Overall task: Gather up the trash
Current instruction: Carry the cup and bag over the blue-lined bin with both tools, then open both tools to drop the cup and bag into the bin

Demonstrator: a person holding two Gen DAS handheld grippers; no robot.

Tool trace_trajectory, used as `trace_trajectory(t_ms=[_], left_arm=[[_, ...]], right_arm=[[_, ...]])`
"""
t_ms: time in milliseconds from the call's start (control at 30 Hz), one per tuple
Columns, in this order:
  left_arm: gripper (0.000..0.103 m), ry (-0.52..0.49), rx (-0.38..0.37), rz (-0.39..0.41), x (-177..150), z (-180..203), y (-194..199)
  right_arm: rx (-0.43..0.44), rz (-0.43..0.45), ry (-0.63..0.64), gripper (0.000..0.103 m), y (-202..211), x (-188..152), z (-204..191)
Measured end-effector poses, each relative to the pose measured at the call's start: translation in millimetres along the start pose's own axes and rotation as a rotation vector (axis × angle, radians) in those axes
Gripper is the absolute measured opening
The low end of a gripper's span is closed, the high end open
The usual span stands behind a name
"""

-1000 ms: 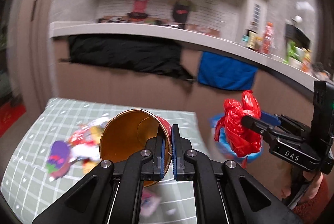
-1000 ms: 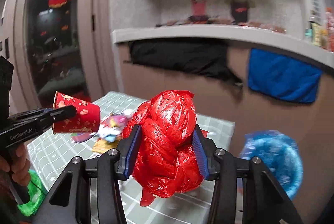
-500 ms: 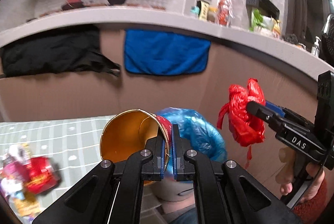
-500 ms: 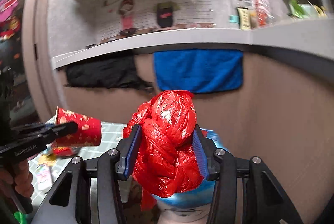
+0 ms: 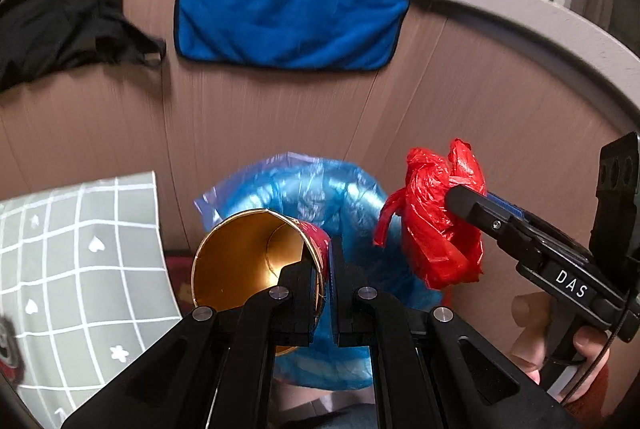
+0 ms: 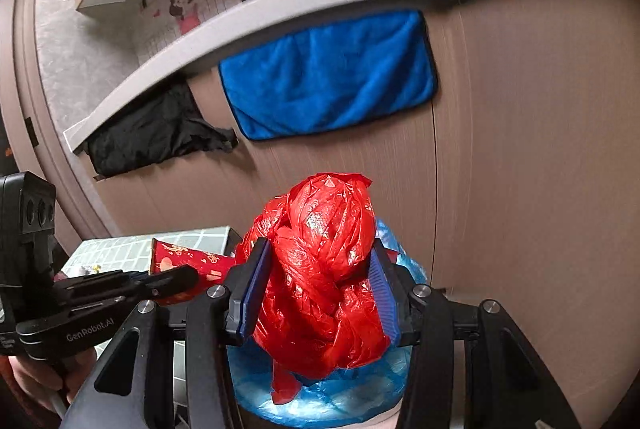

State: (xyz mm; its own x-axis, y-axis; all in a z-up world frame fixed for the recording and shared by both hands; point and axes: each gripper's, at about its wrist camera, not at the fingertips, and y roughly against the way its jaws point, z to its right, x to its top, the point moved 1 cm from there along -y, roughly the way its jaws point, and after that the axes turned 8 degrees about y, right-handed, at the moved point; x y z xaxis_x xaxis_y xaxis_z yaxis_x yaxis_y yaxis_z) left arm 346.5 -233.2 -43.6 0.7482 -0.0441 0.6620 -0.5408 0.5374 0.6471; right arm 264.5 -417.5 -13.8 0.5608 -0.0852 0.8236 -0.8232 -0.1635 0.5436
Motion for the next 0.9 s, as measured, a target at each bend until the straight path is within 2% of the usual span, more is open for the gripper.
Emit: trace_trajectory(t_ms=[233, 567, 633, 667, 700, 733, 800, 900], left_arm=[[0.005, 0.015, -0.002, -0.047, -6, -8, -22], [0.006, 0.022, 0.004, -0.041, -2, -14, -32], [0.012, 0.040, -0.002, -0.035, 0, -17, -31], [0.026, 0.051, -0.013, -0.035, 1, -18, -31], [0.046, 0.062, -0.022, -0.031, 2, -19, -30], [0.052, 0.074, -0.036, -0.020, 4, -20, -27], [0.054, 0.083, -0.035, 0.018, 8, -22, -19], [0.054, 0.082, 0.007, 0.061, 15, -22, -3]], right_arm=[[-0.006, -0.053, -0.019, 0.045, -26, -12, 11], [-0.013, -0.093, -0.019, 0.047, -38, -24, 8], [-0.012, -0.082, -0.016, 0.051, -35, -25, 7], [-0.011, -0.072, -0.020, 0.054, -33, -24, 8], [-0.013, -0.058, -0.026, 0.056, -31, -24, 9], [-0.005, -0.036, -0.033, 0.060, -26, -23, 11], [-0.006, -0.014, -0.048, 0.066, -20, -21, 14], [-0.042, 0.014, -0.050, 0.067, -8, -17, 14]])
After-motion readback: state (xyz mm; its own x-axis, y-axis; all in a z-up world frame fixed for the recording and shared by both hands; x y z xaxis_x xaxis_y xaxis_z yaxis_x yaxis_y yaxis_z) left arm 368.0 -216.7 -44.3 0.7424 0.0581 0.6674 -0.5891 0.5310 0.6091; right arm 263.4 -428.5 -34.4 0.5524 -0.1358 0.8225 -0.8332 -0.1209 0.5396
